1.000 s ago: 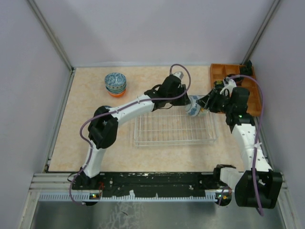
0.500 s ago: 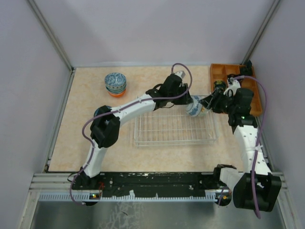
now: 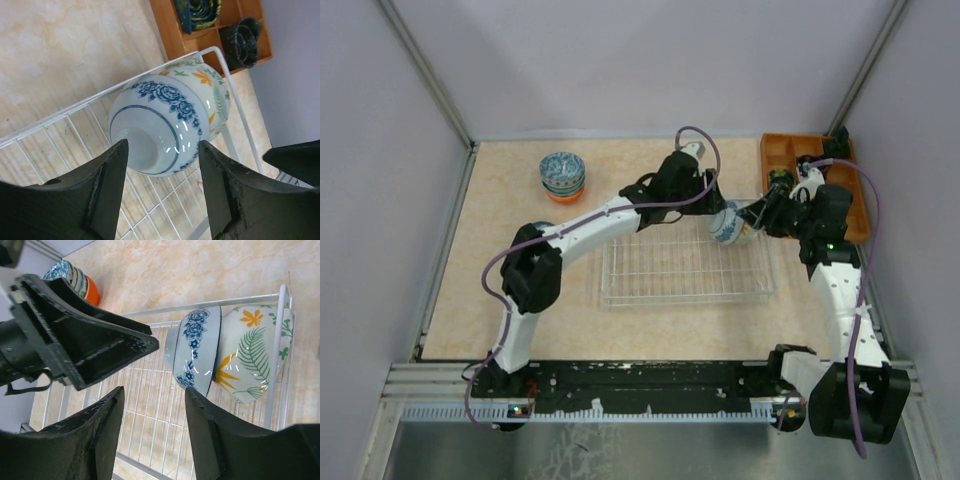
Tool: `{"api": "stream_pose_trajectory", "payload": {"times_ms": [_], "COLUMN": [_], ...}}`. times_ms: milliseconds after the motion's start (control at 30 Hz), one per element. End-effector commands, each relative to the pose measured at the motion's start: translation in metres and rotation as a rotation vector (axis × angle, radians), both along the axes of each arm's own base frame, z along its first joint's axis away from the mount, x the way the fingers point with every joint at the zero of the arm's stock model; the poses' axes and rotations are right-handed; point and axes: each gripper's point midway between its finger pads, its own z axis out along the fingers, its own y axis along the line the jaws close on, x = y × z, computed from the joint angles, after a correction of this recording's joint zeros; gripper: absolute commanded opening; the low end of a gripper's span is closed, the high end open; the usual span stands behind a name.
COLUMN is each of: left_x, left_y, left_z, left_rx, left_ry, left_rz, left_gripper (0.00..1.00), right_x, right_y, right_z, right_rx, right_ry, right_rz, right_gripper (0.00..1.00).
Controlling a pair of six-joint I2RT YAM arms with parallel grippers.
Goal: Load the bowls into the dish rack
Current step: Turn the bowl upside down on the dish rack.
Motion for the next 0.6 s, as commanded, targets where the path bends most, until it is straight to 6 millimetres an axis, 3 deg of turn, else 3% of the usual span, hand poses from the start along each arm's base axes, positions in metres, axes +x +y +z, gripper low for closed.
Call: {"api": "stream_pose_trajectory", "payload": {"times_ms": [0, 233, 433, 567], "left_x": [0.0, -0.003, 0.001, -0.004], "left_y": [0.007, 0.028, 0.043, 0.057], "left_z": [0.048, 0.06, 0.041, 0.041], "left_rx": [-0.046, -0.035, -0.017, -0.026], "left_ry": [-0.088, -0.105, -0.057, -0.066], "left_rz": [0.016, 0.045, 0.057, 0.076], "left_gripper": [0.65, 0.68, 0.69, 0.7], "right_x": [0.003, 0.0, -0.001, -0.003], "right_y": [-0.001, 0.001, 0.003, 0.002], "right_z": [0.034, 0.036, 0.032, 0.034], "right_rx": [0.003, 0.009, 0.024, 0.019], "right_ry": [-0.091, -0.093, -0.082, -0.083], "right_rz": [0.005, 0.007, 0.016, 0.013], "right_gripper": [0.53, 0.58, 0.58, 0.58]}}
